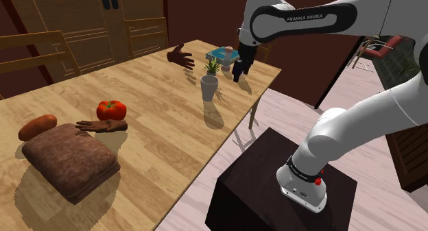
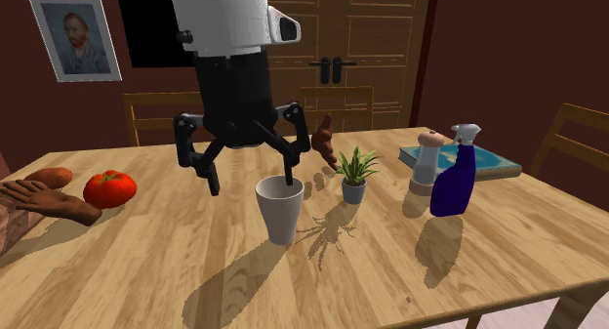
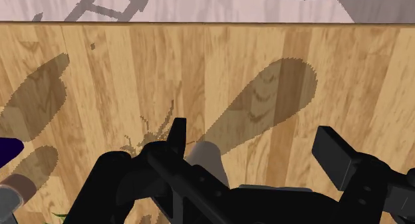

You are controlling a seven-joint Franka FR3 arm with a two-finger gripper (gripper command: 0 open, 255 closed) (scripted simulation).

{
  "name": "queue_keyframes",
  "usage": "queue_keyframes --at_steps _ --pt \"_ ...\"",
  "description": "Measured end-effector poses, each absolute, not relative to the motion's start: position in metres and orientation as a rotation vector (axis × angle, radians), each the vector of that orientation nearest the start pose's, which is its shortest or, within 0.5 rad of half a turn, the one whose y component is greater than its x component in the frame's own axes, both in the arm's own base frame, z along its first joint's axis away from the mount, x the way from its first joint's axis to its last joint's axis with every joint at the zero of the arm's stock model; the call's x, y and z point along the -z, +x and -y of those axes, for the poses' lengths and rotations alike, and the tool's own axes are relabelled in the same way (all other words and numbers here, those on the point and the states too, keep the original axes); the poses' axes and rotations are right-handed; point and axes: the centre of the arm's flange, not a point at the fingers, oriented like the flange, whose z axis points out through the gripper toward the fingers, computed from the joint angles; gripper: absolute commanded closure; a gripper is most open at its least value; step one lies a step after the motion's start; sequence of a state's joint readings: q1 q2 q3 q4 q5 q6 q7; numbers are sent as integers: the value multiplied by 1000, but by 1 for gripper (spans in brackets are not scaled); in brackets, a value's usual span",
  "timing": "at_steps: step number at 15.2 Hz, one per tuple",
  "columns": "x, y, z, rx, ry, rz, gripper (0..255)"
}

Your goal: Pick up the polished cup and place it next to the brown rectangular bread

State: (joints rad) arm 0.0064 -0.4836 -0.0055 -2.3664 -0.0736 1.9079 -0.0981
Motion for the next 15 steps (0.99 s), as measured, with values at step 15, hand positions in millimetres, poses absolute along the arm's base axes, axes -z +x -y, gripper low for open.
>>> queue_keyframes --at_steps 15 --pt "-413 574 -36 97 -3282 190 0"
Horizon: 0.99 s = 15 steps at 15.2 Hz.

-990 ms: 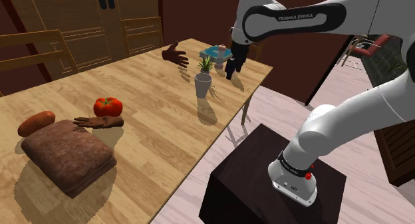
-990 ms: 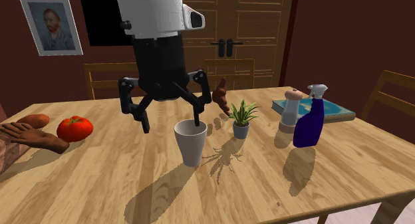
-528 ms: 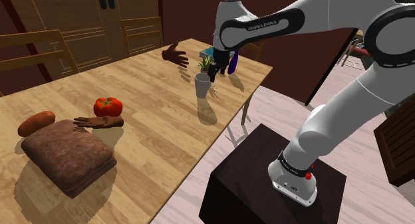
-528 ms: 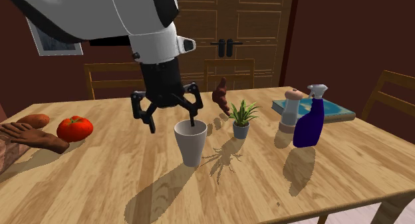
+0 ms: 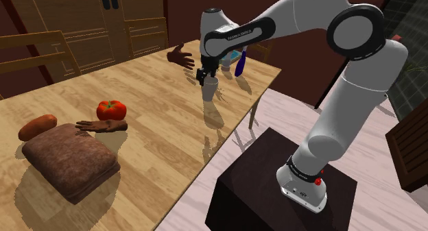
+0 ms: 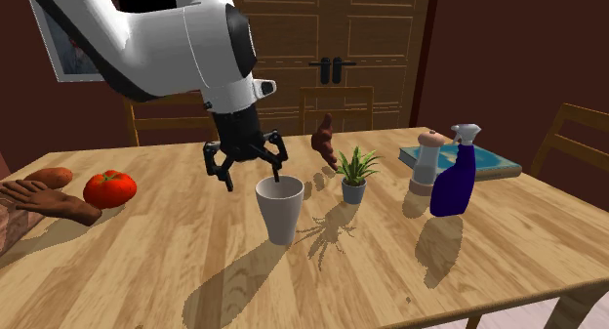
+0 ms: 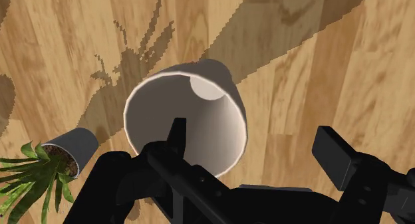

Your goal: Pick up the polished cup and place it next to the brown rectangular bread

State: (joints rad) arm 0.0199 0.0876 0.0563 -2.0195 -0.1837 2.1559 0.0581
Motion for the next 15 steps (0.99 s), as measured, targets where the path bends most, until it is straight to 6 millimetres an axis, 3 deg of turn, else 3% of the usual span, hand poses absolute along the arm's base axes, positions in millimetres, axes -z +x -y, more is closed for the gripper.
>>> queue_keyframes --at_steps 2,9,15 --pt "-403 587 -38 100 -3287 189 0" --pt "-369 593 -34 102 -3289 189 0" --pt "-365 592 -32 103 -3289 189 0"
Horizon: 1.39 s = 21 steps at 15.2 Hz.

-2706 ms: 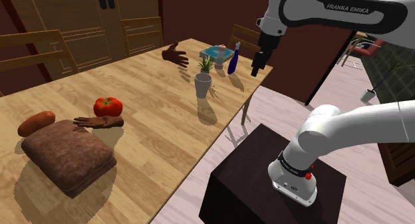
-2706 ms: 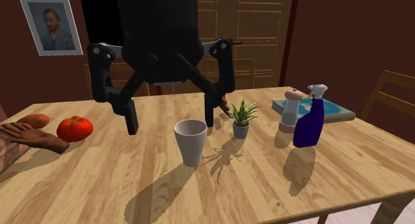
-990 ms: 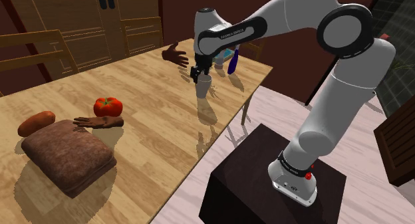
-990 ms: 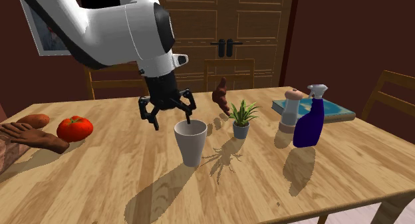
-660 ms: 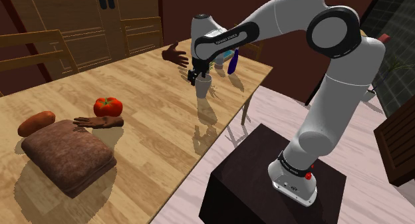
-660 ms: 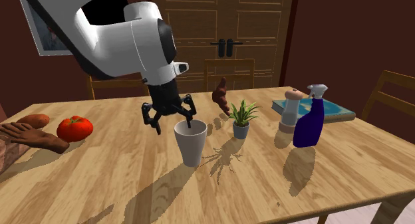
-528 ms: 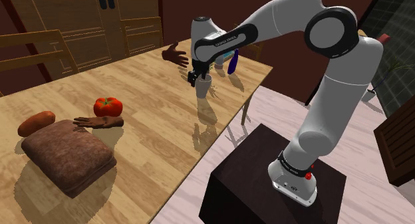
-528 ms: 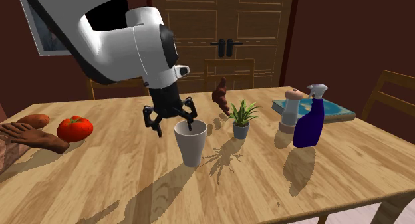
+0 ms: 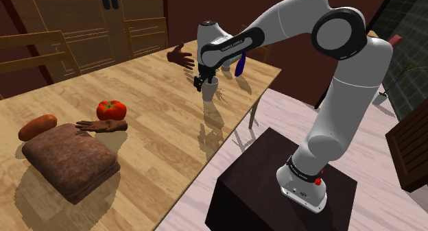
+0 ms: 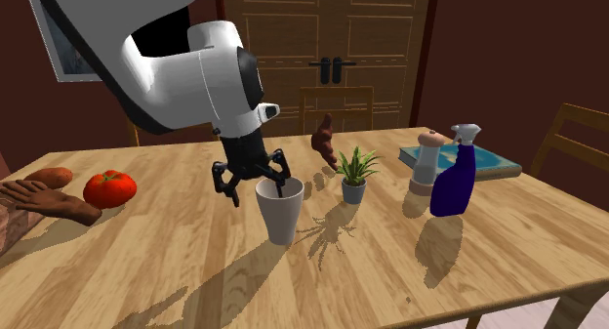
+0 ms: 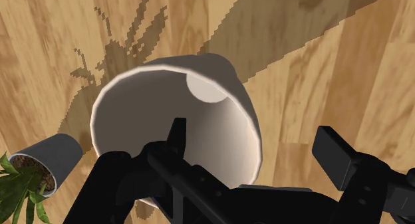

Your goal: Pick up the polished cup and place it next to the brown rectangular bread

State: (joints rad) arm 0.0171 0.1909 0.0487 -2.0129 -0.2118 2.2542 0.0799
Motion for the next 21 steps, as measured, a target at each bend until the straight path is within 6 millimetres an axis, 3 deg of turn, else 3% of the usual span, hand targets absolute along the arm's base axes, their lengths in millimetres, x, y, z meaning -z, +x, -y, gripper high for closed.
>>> queue_keyframes --at_steps 1,12,21 --pt "-365 592 -32 103 -3289 189 255" --pt "-368 592 -33 105 -3289 189 255" --pt "-413 592 -32 103 -3289 189 255"
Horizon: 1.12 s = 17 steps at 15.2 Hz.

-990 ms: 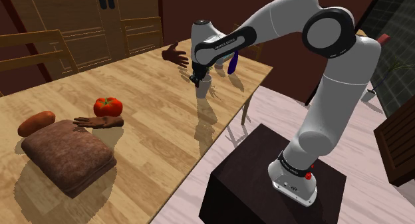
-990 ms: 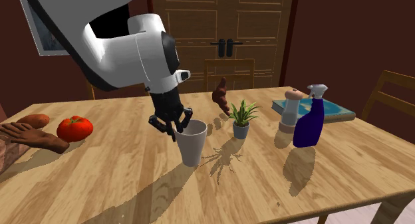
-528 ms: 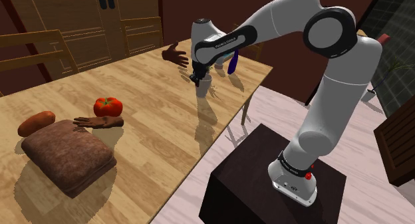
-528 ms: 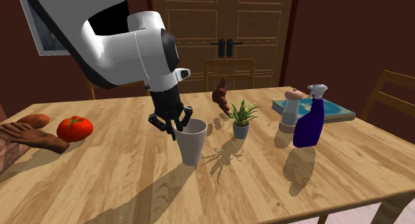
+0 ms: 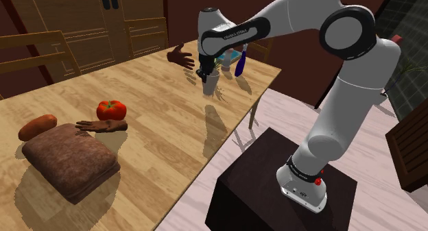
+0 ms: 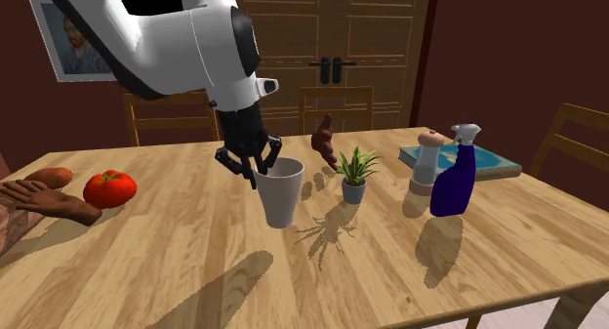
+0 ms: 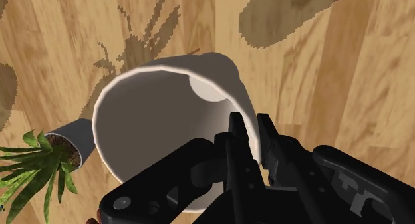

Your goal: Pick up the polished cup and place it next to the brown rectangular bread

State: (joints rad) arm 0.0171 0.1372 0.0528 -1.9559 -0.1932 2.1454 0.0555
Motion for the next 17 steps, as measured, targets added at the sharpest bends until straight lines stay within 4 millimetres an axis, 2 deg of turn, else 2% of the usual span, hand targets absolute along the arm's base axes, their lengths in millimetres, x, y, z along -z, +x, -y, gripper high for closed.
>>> queue_keyframes --at_steps 17 --pt "-501 592 -32 103 -3289 189 255"
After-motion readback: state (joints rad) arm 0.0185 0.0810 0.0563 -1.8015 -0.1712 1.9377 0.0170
